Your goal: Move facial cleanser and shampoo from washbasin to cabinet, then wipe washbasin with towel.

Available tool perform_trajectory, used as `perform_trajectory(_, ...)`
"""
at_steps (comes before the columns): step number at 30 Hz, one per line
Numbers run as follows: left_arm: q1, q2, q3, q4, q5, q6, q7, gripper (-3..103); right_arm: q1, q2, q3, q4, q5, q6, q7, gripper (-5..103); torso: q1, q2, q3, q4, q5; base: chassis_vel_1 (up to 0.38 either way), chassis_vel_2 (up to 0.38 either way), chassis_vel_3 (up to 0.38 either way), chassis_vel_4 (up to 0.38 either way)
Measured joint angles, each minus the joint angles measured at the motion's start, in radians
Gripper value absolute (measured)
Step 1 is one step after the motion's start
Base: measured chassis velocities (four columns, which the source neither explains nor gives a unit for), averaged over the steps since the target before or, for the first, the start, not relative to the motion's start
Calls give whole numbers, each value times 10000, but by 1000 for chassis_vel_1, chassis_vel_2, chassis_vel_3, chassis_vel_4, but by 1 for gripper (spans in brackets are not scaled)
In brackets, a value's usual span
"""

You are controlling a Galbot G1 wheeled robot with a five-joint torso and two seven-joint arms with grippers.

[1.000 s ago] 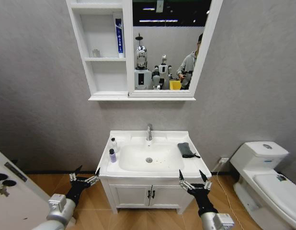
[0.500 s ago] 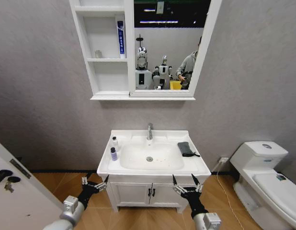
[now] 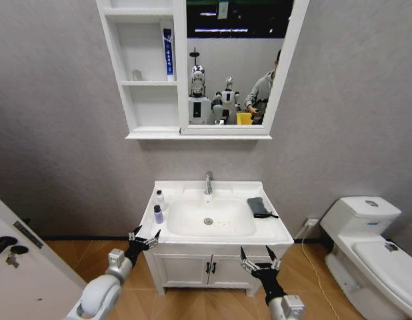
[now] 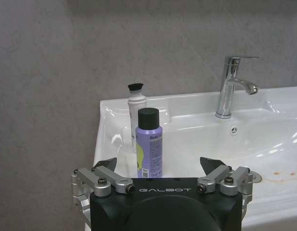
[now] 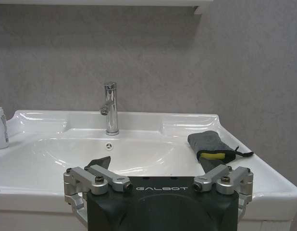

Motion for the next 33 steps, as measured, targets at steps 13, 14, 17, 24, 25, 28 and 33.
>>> perform_trajectory(13,-1895,-287,972,1543,-24,-35,-223,97,-62,-120,265,16,185,-15,97,100,0,0,0,0,0,0,0,0,0)
perform_trajectory(14,-2094,-298,1115,1693,-31,-35,-239,94,-91,-120,287,30,187,-16,98,100,0,0,0,0,0,0,0,0,0)
perform_trajectory(17,-2406,-341,1371,1931,-46,-37,-270,97,-116,-117,333,61,212,-16,108,100,0,0,-1,0,0,0,0,0,0)
perform_trajectory(24,-2954,-496,1758,2507,-71,-86,-440,97,-170,-96,421,125,247,-16,137,100,-1,-1,-1,0,0,0,0,0,0)
perform_trajectory(25,-3052,-529,1814,2633,-72,-132,-462,96,-191,-81,435,139,247,-13,143,100,-1,0,-1,0,0,0,0,0,0)
perform_trajectory(28,-3197,-606,1875,2856,-68,-252,-551,89,-231,-59,442,146,248,-1,155,100,-1,0,-1,0,0,0,0,0,0)
perform_trajectory(33,-3331,-694,1882,3075,-83,-383,-573,73,-277,-49,453,214,249,6,170,100,-1,0,-1,0,0,0,0,0,0)
